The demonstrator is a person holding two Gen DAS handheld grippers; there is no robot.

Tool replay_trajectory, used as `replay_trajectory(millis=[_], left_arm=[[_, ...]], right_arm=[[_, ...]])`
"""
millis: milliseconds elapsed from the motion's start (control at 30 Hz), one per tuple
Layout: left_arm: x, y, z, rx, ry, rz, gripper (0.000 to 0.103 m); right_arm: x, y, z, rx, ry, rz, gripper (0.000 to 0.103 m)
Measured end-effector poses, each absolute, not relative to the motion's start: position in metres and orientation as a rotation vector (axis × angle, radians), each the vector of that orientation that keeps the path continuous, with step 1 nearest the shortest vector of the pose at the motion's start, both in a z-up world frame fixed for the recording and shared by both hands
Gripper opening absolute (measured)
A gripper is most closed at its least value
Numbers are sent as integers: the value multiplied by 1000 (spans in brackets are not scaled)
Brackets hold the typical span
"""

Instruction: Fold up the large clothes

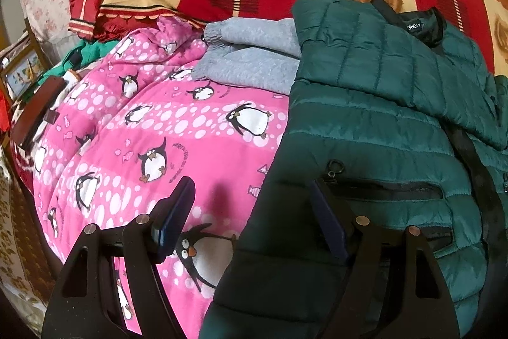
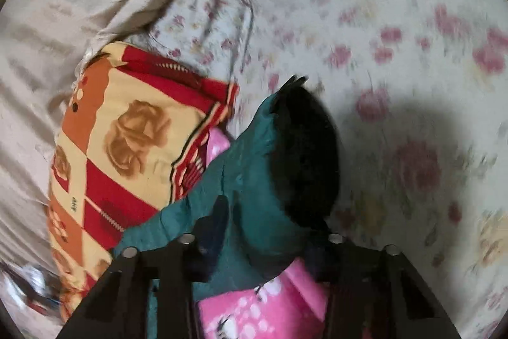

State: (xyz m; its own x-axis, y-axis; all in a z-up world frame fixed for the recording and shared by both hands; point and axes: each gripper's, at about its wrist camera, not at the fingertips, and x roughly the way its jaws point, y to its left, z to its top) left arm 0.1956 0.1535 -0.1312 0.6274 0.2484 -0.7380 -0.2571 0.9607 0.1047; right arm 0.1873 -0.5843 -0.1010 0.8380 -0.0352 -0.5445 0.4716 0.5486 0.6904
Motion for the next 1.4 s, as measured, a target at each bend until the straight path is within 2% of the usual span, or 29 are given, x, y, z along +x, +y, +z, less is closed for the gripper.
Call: replay_trajectory(millis=[100,400,500,567,733,800,867,1000,1067,1267,1367,1400], left_arm=[[196,154,-132,-14,849,288,75],[200,163,-140,-57,886,296,75],[201,171,-143,-84,904,312,75],[201,175,-144,-92,910,343,84],[203,177,-146,-89,927,367,85],[203,178,-146,-88,931,370,87],[203,183,-148,-106,935,377,94],[205,189,-151,-133,949,381,96],[206,189,-151,-122,951,407,101],[207,187,-151,-100,946,418,101],[208,189,-152,-110,947,413,101],[208,189,-152,-110,947,411,101]], right_arm=[[190,-581,-91,895,525,-321,15],[222,-519,-20,685,493,-231,14],[249,-469,5,632,489,-138,14],[268,-435,19,613,486,-79,14],[321,-325,33,536,523,91,14],[340,-279,31,505,542,158,14],[358,-236,26,474,563,227,14],[392,-142,9,389,617,386,14],[403,-103,-3,345,648,446,14],[427,-17,-59,279,755,597,14],[437,7,-96,262,853,588,19],[437,10,-108,264,879,591,26]])
